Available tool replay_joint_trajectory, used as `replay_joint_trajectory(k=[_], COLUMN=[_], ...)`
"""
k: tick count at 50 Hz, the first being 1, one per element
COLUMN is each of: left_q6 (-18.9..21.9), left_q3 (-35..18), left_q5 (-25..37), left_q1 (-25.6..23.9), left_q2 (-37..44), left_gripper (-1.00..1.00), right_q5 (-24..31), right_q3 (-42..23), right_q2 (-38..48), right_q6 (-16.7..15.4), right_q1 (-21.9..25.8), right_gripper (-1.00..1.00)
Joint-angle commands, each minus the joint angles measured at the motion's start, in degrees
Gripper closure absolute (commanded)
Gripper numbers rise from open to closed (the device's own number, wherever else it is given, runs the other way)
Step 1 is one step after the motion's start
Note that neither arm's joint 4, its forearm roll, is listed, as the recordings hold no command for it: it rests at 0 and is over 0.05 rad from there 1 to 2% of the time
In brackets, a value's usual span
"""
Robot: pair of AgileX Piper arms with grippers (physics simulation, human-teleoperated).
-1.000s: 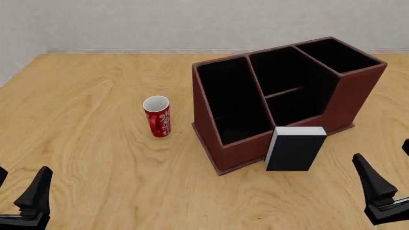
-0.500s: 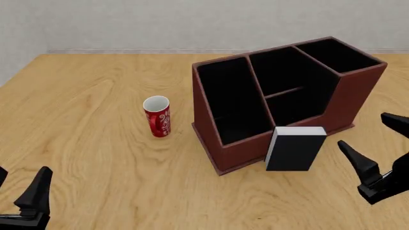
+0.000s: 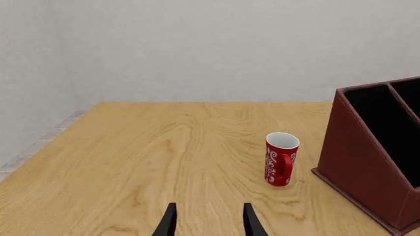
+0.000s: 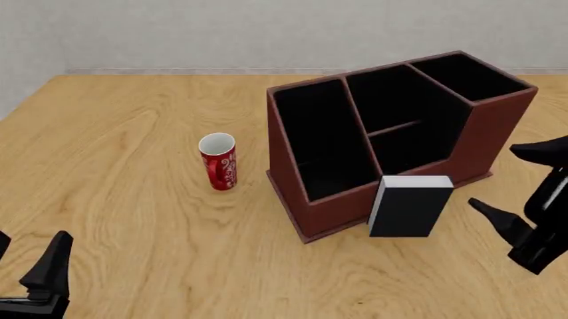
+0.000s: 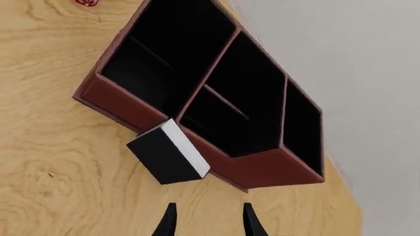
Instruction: Pick up the book and place it in the left compartment of the caddy.
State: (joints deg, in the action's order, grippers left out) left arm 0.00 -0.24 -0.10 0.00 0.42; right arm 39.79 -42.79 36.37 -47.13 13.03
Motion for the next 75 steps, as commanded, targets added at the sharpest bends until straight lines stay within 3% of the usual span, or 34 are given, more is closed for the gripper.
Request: replay_joint_trajectory(k=[1,4,14,19,32,50,55,57,75], left_q6=[0.0,0.0,0.0,0.0,0.0,0.0,0.0,0.0,0.0], left_q3=[0.0,0.0,0.0,0.0,0.0,0.0,0.0,0.0,0.0], left_q5=[0.0,0.0,0.0,0.0,0.0,0.0,0.0,0.0,0.0], left_q1=[0.0,0.0,0.0,0.0,0.0,0.0,0.0,0.0,0.0], left_q2=[0.0,0.0,0.0,0.0,0.0,0.0,0.0,0.0,0.0], left_gripper=[-1.0,-1.0,-1.0,-1.0,-1.0,-1.0,-1.0,-1.0,-1.0], right_q5=[7.91,9.14,14.34,16.57,18.33,16.88,15.57,15.93,13.44], right_q3=[-5.93,-8.59,-12.1,-16.48,-20.27,-20.65,-19.48,-20.41,-20.28], right_q2=[5.19,6.7,10.62,13.94,19.68,26.41,28.24,29.1,34.59], right_q6=[-5.97,-5.86,-9.86,-9.16,-10.45,-12.1,-14.5,-13.7,-16.38], right_q1=[1.74,2.05,2.53,3.42,3.45,4.83,3.39,4.14,3.24], right_gripper=[-1.0,-1.0,-1.0,-1.0,-1.0,-1.0,-1.0,-1.0,-1.0])
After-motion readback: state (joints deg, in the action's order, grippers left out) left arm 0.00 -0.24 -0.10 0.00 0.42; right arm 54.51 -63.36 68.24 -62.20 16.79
